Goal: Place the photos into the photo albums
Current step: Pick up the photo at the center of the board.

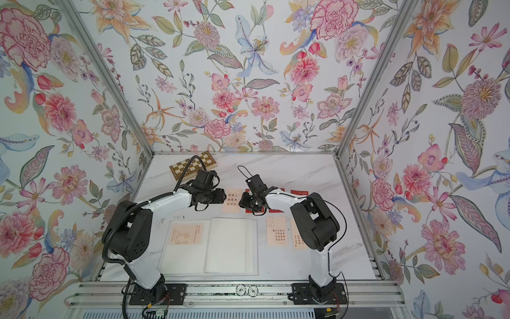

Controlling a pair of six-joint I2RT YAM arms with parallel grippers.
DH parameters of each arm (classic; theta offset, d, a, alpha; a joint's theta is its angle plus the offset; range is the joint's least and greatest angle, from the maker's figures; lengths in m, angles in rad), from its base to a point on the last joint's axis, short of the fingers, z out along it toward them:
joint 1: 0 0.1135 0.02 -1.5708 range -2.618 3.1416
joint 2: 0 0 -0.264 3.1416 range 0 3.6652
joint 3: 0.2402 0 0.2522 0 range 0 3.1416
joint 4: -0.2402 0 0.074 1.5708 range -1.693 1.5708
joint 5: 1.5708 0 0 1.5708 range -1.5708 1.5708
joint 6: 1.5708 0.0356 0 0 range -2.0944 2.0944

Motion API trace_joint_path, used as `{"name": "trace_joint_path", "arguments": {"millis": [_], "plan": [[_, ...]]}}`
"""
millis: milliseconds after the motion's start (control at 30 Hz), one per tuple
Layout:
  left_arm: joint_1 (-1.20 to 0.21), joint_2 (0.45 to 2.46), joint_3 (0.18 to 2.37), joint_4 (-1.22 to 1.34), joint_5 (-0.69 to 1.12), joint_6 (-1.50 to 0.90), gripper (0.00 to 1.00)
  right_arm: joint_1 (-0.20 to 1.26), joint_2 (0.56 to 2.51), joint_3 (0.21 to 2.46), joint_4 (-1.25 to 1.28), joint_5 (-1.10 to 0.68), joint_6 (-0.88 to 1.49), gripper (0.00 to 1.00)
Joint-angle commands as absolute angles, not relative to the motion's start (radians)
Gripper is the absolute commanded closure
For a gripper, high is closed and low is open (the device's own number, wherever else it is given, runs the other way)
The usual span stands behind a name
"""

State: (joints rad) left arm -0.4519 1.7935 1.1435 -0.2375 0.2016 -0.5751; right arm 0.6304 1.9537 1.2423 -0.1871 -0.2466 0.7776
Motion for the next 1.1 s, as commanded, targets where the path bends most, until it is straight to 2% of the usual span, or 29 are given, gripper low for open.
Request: {"name": "trace_joint_path", "arguments": {"millis": [0,167,533,1067], "plan": [[-0.460,1.831,1.174,-0.220,0.212,-0.582,0.43,0.629,1.978,1.268,-0.182,-0.271,0.776,0.53],[-0.462,1.857,1.177,-0.215,0.210,-0.587,0.44,0.639,2.002,1.266,-0.148,-0.297,0.797,0.55],[-0.462,1.898,1.173,-0.219,0.215,-0.587,0.59,0.670,2.040,1.284,-0.141,-0.296,0.811,0.67],[-0.462,1.916,1.140,-0.178,0.260,-0.626,0.61,0.604,2.064,1.239,-0.001,-0.399,0.885,0.67]]}}
